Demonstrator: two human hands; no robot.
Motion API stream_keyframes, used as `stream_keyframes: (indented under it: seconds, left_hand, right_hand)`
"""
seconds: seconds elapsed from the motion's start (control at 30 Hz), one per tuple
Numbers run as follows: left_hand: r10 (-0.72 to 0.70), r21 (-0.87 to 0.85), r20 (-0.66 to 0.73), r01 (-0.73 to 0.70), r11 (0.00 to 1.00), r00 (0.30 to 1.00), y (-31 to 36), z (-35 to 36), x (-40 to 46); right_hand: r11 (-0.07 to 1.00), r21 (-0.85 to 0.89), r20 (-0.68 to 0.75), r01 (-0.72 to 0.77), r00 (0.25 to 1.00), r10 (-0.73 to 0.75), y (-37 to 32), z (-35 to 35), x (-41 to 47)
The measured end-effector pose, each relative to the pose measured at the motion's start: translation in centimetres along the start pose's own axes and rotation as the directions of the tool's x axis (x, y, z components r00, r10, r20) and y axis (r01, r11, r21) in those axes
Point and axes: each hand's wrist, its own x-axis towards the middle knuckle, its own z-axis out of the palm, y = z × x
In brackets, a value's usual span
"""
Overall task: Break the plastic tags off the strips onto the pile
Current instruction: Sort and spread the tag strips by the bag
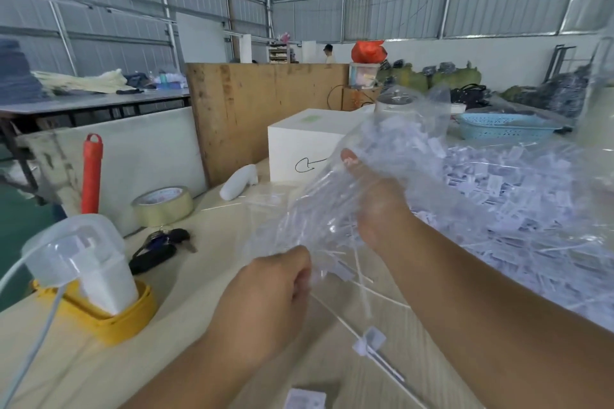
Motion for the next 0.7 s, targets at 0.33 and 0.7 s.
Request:
stream_keyframes:
  seconds: [0.33,0.7]
  left_hand:
    - [-0.133,0.019,0.004,0.133,0.991,0.991,-1.7,1.0,1.0]
    - [-0.021,-0.19,-0.157,-0.009,0.982,0.987,-0.7,0.1,0.7]
  right_hand:
    - [-0.091,-0.902,0.43,0.421,0.893,-0.132,0.0,-3.9,-3.5]
    - [-0.892,-0.167,0.92,0.42,0.392,0.013,3.0,-6.7,-1.7]
